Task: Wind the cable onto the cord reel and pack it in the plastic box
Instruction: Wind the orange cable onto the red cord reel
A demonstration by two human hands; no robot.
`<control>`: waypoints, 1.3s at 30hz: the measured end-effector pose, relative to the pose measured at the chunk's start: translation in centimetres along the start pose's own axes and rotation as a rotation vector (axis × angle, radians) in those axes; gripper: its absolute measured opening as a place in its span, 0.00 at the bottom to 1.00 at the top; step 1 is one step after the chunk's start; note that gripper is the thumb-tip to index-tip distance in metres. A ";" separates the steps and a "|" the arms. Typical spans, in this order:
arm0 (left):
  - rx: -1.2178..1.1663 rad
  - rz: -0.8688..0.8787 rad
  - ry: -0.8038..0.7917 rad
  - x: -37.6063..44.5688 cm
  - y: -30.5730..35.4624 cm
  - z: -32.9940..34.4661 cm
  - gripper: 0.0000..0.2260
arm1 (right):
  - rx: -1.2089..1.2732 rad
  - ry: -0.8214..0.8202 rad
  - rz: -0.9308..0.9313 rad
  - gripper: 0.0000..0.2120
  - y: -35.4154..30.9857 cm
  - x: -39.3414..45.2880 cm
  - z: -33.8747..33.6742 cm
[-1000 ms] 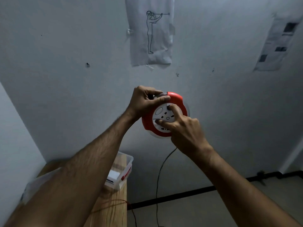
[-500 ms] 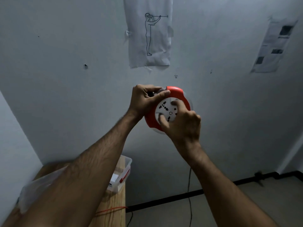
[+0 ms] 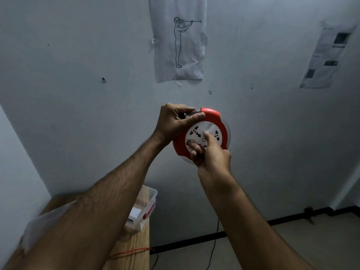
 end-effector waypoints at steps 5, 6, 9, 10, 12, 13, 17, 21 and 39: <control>-0.030 0.012 -0.003 0.9 0.6 -0.5 0.10 | -0.502 -0.135 -1.073 0.08 -4.9 -2.4 -0.3; -0.032 0.011 -0.005 1.0 0.6 -0.5 0.10 | -0.703 -0.195 -1.413 0.10 -5.1 -3.4 0.3; -0.038 0.011 -0.021 1.1 0.8 -0.4 0.10 | -1.264 -0.313 -1.834 0.23 -3.3 -3.0 1.5; -0.038 0.018 -0.029 1.1 0.9 -0.3 0.10 | -1.363 -0.323 -1.856 0.24 -3.3 -2.7 1.5; -0.027 0.034 -0.043 0.9 1.0 -0.1 0.10 | -1.467 -0.358 -1.893 0.23 -3.5 -2.6 1.5; -0.021 0.034 -0.050 0.9 1.0 -0.1 0.11 | -1.499 -0.379 -1.922 0.23 -3.6 -2.7 1.6; 0.001 0.035 -0.057 0.7 0.7 0.3 0.13 | -1.512 -0.369 -2.045 0.23 -4.0 -2.8 1.9; -0.003 0.023 -0.051 0.5 1.0 0.6 0.13 | -1.404 -0.265 -2.122 0.23 -4.7 -2.1 1.7; 0.064 0.126 0.037 0.2 2.1 1.2 0.13 | -0.143 0.151 -0.193 0.23 -1.3 2.2 0.1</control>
Point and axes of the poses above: each hand's wrist, its own x-axis towards the middle knuckle, its own z-axis out of the palm, y = z × x, the point moved 7 cm from there along x, towards the middle knuckle, and after that the axes turned 15 degrees about y, right-handed, at the moved point
